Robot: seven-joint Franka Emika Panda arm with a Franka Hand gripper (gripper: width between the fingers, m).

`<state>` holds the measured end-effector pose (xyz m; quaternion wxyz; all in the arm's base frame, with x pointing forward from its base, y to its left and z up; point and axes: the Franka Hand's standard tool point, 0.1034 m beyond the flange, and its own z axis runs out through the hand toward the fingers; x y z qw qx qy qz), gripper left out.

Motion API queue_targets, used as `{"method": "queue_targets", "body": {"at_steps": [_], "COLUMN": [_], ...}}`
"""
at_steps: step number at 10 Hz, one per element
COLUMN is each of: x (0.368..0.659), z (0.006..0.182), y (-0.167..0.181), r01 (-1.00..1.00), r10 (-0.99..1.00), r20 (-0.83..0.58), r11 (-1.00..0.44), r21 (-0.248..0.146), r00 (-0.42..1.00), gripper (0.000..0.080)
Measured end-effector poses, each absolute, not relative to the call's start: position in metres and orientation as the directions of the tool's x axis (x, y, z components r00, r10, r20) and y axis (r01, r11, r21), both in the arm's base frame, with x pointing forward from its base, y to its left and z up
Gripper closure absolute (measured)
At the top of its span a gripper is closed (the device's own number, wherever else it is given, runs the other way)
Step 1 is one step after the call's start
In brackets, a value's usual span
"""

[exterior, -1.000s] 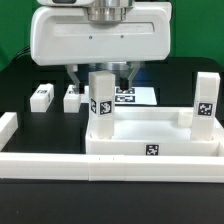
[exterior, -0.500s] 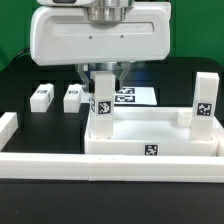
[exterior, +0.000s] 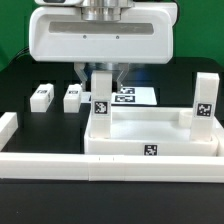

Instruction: Assemble desk

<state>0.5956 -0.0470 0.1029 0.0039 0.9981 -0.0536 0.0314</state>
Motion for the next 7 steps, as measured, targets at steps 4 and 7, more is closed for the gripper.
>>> {"method": "queue_targets", "body": {"at_steps": [4, 7], "x": [0.596, 0.595], "z": [0.104, 0.105], "y": [-0.057, -0.067], "r01": [-0.382, -0.529], "r10": [-0.381, -0.528], "r20": [0.068, 0.073], "r11": [-0.924, -0.848], "r21": [-0.006, -0.007], "r00": [0.922, 0.846], "gripper": [0.0510, 0.0508]}}
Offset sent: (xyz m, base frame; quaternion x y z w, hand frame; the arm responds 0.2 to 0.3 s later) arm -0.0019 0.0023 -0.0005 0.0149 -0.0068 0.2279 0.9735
